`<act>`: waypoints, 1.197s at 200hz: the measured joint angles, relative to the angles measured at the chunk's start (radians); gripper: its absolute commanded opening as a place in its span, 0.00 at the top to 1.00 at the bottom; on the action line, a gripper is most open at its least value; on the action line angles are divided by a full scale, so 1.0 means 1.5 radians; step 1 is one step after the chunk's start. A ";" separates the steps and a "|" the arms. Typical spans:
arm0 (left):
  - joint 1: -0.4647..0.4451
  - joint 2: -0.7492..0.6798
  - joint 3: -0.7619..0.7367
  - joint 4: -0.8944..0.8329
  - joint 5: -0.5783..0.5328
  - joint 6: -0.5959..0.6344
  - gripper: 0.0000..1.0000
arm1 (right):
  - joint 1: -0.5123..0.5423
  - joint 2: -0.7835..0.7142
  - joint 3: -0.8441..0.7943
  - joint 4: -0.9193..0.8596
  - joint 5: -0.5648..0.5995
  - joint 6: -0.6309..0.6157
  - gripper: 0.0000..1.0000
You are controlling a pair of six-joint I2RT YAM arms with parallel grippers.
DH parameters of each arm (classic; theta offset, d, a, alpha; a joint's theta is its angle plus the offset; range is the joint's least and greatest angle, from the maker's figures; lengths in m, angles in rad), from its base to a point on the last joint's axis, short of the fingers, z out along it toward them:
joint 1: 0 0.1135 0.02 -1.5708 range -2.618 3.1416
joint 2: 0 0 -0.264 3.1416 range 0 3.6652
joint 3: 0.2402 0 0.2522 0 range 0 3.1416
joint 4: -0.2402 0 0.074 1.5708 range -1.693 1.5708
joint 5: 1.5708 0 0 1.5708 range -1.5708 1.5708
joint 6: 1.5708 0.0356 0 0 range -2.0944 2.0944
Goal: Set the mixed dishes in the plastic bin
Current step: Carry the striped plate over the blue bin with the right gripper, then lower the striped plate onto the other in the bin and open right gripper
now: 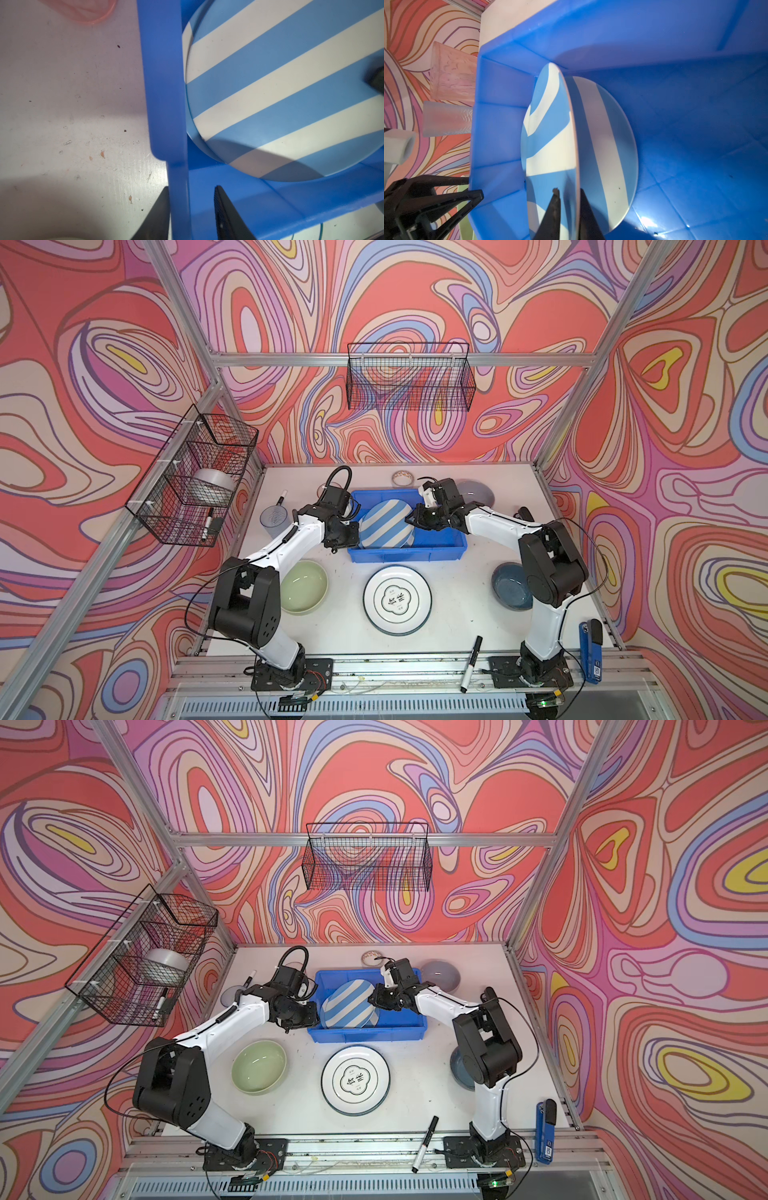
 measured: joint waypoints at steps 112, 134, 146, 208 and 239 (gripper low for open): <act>0.000 0.000 -0.001 0.003 0.001 0.000 0.61 | 0.000 0.027 0.000 -0.028 0.014 -0.012 0.66; 0.000 0.000 -0.003 0.008 0.004 0.000 0.61 | 0.000 0.033 0.000 -0.030 0.018 -0.012 0.63; 0.000 0.000 -0.005 0.010 0.005 0.000 0.61 | 0.000 0.036 0.000 -0.031 0.021 -0.012 0.61; 0.000 -0.001 -0.010 0.018 0.008 0.000 0.60 | 0.007 0.046 0.003 -0.051 0.051 -0.022 0.53; 0.000 -0.001 -0.010 0.019 0.008 0.000 0.60 | 0.020 0.060 0.021 -0.078 0.077 -0.035 0.49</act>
